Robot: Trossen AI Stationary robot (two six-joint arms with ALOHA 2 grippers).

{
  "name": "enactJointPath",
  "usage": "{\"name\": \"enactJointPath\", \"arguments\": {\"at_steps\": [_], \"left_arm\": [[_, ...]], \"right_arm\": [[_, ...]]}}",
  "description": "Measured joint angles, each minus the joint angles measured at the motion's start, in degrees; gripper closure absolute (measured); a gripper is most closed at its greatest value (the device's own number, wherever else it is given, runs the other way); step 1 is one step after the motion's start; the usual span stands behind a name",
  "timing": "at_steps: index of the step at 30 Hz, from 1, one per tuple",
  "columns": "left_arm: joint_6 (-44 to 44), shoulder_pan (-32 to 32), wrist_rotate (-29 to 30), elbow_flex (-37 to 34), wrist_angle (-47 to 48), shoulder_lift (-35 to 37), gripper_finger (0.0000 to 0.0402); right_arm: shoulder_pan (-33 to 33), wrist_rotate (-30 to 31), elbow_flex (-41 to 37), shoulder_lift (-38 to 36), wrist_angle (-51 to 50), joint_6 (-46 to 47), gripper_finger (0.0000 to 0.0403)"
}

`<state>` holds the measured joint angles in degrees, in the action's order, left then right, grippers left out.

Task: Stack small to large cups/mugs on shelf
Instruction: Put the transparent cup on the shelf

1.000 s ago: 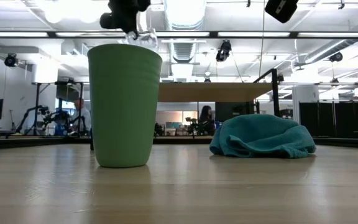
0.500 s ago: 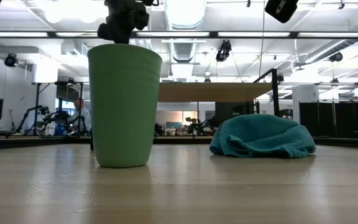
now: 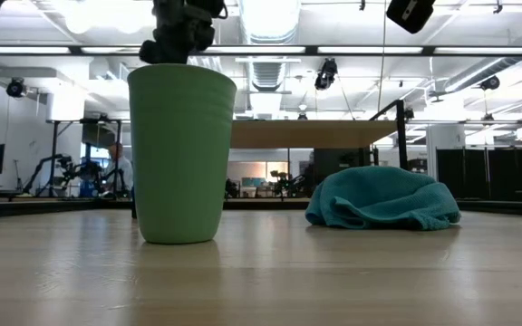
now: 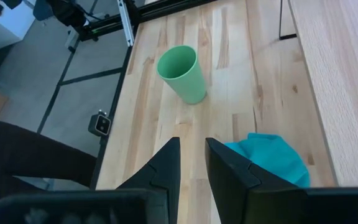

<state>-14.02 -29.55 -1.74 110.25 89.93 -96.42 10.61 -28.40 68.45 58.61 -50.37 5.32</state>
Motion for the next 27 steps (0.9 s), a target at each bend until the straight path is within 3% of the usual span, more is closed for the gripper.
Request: {"name": "enactJointPath", "arguments": {"at_steps": [19, 27], "left_arm": [[3.9, -0.2, -1.1, -4.1, -6.4, 0.0, 0.04], [5.5, -0.2, -3.1, -4.4, -7.2, 0.0, 0.0354]], "right_arm": [[0.0, 0.0, 0.0, 0.0, 0.0, 0.0, 0.0332], [0.0, 0.0, 0.0, 0.0, 0.0, 0.0, 0.0332]]}}
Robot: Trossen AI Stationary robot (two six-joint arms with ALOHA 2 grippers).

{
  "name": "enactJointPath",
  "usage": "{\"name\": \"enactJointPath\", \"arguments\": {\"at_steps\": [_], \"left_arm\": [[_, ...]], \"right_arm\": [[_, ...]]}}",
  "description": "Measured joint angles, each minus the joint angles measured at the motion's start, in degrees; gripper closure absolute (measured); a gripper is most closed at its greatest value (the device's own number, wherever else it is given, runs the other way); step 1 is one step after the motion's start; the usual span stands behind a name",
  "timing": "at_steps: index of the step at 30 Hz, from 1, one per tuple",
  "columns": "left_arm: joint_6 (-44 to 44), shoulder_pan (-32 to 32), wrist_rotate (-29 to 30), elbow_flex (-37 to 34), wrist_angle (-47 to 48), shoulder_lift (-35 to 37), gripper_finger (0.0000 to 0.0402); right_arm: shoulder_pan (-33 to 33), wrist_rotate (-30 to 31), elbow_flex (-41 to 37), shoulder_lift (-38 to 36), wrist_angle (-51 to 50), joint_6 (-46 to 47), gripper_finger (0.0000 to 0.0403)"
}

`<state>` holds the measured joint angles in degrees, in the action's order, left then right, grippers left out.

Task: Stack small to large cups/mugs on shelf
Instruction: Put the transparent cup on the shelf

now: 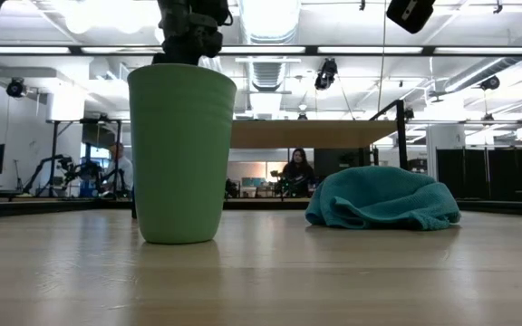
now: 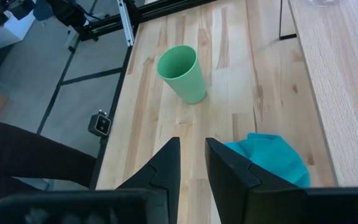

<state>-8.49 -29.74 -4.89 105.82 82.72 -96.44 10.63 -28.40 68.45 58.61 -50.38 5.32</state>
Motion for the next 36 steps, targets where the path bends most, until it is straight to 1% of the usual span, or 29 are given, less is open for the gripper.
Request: {"name": "enactJointPath", "arguments": {"at_steps": [5, 13, 17, 20, 22, 28, 31, 33, 36], "left_arm": [[0.0, 0.0, 0.0, 0.6, 0.1, 0.0, 0.0332], [-0.3, 0.0, 0.0, 3.7, 0.0, 0.9, 0.0328], [-3.7, 0.3, 0.0, 4.9, 0.2, 2.2, 0.0328], [-6.4, 0.7, -1.5, 5.2, 0.6, 3.7, 0.0329], [-7.7, 1.4, -2.0, 5.2, 0.6, 5.0, 0.0329], [-7.9, 4.3, -2.1, 4.5, 1.7, 8.5, 0.0329], [-7.8, 6.4, -2.1, 4.4, 2.3, 10.2, 0.0329], [-7.7, 7.9, -2.1, 4.2, 2.4, 10.6, 0.0329], [-7.7, 9.0, -2.0, 3.6, 3.8, 10.9, 0.0329]], "right_arm": [[0.0, 0.0, 0.0, 0.0, 0.0, 0.0, 0.0332], [0.0, 0.0, 0.0, 0.0, 0.0, 0.0, 0.0332], [0.0, 0.0, 0.0, 0.0, 0.0, 0.0, 0.0332], [0.0, 0.0, 0.0, 0.0, 0.0, 0.0, 0.0332], [0.0, 0.0, 0.0, 0.0, 0.0, 0.0, 0.0332], [0.0, 0.0, 0.0, 0.0, 0.0, 0.0, 0.0332], [0.0, 0.1, 0.0, 0.0, 0.0, -1.6, 0.0332], [0.0, 1.8, 0.0, 0.0, 0.8, -3.7, 0.0332], [0.0, 9.7, 0.0, 0.1, 3.9, -5.8, 0.0332]]}}
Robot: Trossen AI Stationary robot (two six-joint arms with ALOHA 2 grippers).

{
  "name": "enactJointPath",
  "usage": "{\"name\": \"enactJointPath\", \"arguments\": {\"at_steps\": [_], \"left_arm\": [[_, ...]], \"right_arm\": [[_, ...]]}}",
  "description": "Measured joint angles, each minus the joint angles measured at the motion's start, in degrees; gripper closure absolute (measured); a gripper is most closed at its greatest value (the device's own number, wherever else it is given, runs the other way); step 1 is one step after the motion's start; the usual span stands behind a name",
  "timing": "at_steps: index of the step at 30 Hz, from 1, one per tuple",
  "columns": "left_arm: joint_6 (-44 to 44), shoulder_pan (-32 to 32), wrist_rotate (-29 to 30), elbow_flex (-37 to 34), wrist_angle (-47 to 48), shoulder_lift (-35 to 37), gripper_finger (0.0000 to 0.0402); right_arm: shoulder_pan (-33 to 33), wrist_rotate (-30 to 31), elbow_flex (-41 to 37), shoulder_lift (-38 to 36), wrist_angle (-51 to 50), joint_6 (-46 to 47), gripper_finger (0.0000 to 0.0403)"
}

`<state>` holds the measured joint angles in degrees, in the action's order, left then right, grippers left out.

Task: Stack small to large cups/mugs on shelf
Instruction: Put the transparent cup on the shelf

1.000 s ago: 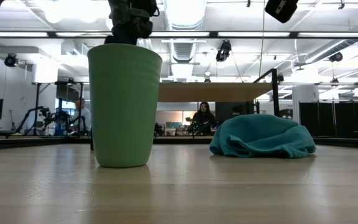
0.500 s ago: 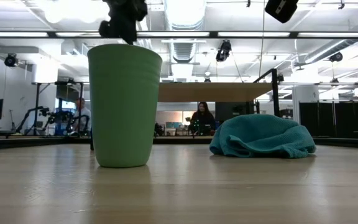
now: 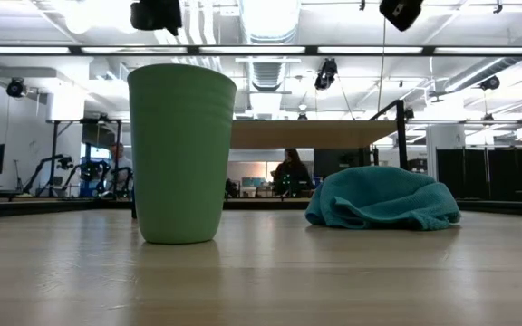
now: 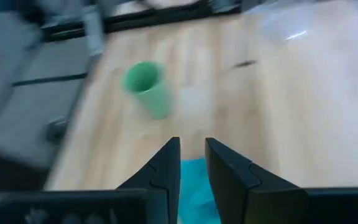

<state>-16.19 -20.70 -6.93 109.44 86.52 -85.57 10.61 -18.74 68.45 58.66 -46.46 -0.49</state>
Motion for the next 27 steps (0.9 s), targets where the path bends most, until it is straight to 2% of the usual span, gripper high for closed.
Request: {"name": "enactJointPath", "arguments": {"at_steps": [3, 8, 15, 20, 24, 27], "left_arm": [[0.0, 0.7, 0.5, -1.2, 1.8, 0.2, 0.0329], [-0.8, 2.3, 0.8, -5.1, 2.6, 0.2, 0.0329], [-2.0, 4.4, 3.4, -10.2, 2.3, 0.2, 0.0329], [-1.9, 4.8, 4.6, -13.8, -1.0, 0.4, 0.0329], [-1.1, 4.8, 4.7, -15.8, -6.9, 0.7, 0.0329], [-1.0, 4.8, 5.1, -17.0, -8.0, 0.9, 0.0329]], "right_arm": [[0.1, 6.5, 0.0, 0.6, 4.0, 0.0, 0.0332], [0.1, 6.8, 0.0, 3.2, 10.3, 0.6, 0.0332], [0.2, 7.1, 0.0, 12.5, 18.7, 1.1, 0.0332], [0.2, 14.3, 0.0, 19.0, 27.3, 2.0, 0.0332], [0.2, 15.0, 0.0, 22.7, 34.7, 1.9, 0.0332], [0.1, 14.9, 0.0, 24.7, 36.6, 2.0, 0.0332]]}}
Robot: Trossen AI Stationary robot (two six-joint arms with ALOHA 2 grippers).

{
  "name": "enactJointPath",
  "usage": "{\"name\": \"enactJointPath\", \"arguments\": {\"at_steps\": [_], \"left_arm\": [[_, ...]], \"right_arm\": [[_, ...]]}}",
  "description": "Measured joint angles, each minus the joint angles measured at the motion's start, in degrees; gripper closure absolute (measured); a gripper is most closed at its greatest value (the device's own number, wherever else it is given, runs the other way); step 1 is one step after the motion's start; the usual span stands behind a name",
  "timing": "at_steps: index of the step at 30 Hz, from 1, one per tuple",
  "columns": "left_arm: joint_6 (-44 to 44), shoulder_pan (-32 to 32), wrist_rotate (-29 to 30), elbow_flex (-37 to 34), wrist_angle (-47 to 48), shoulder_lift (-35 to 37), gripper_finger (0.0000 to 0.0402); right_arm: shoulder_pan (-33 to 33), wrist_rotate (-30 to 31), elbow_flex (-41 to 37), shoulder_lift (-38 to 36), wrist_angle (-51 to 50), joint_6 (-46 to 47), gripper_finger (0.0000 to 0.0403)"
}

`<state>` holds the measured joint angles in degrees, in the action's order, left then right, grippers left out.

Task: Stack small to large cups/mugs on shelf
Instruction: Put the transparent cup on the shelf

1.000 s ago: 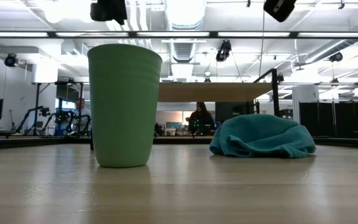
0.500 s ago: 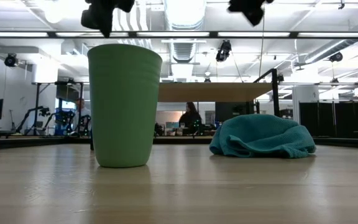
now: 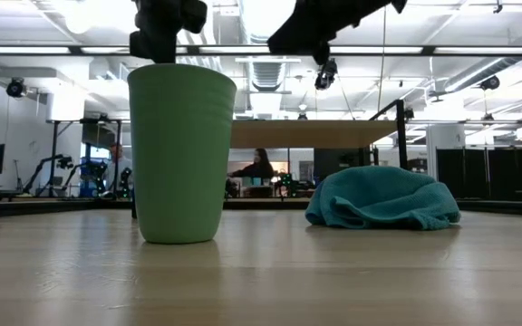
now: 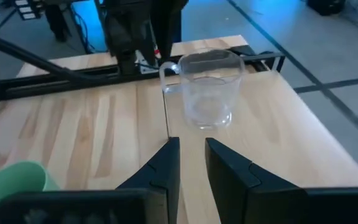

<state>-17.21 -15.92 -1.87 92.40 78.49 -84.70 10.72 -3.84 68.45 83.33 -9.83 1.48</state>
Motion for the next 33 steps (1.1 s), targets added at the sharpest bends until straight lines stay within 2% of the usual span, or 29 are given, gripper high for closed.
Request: {"name": "enactJointPath", "arguments": {"at_steps": [6, 11, 16, 23, 28, 33], "left_arm": [[0.2, 0.0, 1.2, -0.8, 1.0, 0.6, 0.0329], [0.0, 0.0, 5.0, -0.8, 1.0, 1.5, 0.0329], [-0.1, 0.0, 5.2, -0.8, -1.5, 1.7, 0.0329], [-0.1, 0.0, 5.2, -0.9, -3.0, 1.7, 0.0329], [-0.1, 0.0, 5.2, -1.2, -2.9, 1.7, 0.0329], [-0.4, 0.0, 5.2, -2.1, -2.5, 2.1, 0.0329]], "right_arm": [[0.1, 0.1, 0.0, 2.7, 0.4, 0.0, 0.0332], [0.0, 0.8, 0.0, 5.1, 7.1, 0.0, 0.0332], [0.1, 0.9, 0.0, 8.3, 12.2, 0.2, 0.0332], [0.1, 1.0, 0.6, 11.9, 13.4, 1.1, 0.0332], [0.1, 1.1, 0.8, 12.5, 19.1, 1.5, 0.0332], [0.1, 1.1, 1.1, 12.5, 19.1, 1.5, 0.0332]]}}
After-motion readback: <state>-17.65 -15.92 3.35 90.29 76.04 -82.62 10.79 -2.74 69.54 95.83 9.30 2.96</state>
